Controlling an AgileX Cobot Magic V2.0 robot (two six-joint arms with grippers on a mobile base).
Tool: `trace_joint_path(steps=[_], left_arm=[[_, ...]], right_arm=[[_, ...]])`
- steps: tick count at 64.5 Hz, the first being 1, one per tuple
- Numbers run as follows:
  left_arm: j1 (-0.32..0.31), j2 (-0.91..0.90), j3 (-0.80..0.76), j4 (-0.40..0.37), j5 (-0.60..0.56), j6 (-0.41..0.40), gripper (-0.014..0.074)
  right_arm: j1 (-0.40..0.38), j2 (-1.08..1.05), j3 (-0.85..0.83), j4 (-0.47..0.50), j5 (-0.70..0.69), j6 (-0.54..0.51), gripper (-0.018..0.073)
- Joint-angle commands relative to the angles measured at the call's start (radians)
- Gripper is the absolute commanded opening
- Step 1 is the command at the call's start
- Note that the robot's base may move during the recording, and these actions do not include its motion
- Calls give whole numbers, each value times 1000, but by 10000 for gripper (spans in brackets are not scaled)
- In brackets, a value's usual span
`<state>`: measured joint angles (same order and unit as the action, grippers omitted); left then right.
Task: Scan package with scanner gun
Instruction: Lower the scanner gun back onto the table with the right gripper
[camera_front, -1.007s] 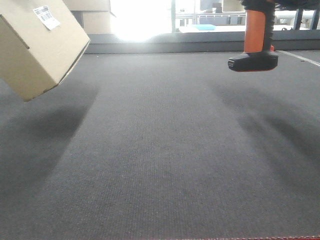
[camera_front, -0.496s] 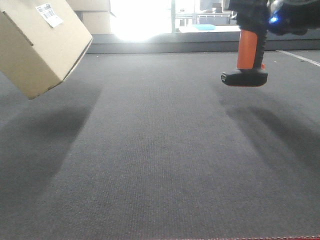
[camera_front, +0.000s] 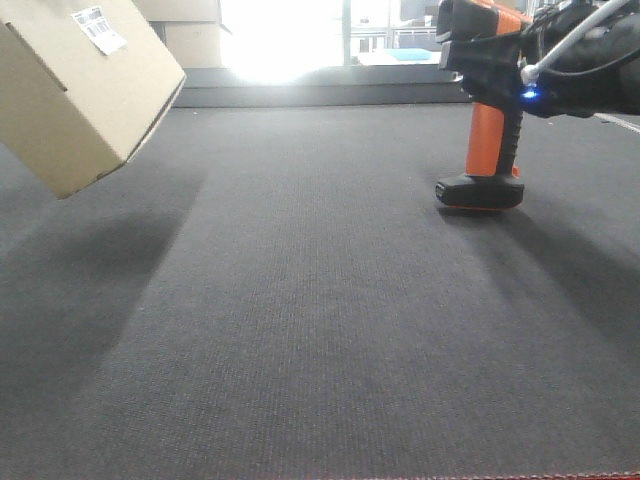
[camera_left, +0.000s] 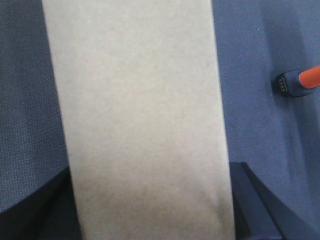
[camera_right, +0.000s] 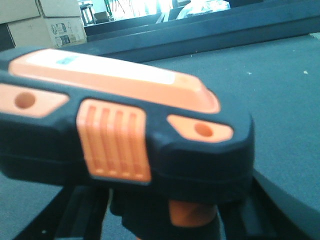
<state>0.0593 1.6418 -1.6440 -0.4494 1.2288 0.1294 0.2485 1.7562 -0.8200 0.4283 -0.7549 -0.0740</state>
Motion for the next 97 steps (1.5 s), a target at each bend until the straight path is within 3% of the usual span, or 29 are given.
trace_joint_path(steps=[1,12,28,38,46,55,59,97], left_arm=[[-2,-13,-6,-23,-8,3,-111],[-2,-13,-6,-23,-8,3,-111],[-2,-13,-6,-23,-8,3,-111],[-2,-13,-6,-31,-8,3,-111],[-2,-13,-6,-45,-8,3,-111],[-2,-13,-6,-45,-8,3,-111],[-2,-13,-6,-45,-8,3,-111],[-2,-13,-6,-45,-8,3,-111]], right_arm=[[1,-2,-7,-12,-83,6,-158],[1,1,-7,-20,-71,6,-158],[1,1,-7,-139,-10,6,-158],[1,1,-7,-142,8,6,-148],[1,1,-7,-142,22,6,36],[1,1,-7,-142,40,6,380],[1,1,-7,-142,52,6,436],[1,-11,-7,-142,150,-3,435]])
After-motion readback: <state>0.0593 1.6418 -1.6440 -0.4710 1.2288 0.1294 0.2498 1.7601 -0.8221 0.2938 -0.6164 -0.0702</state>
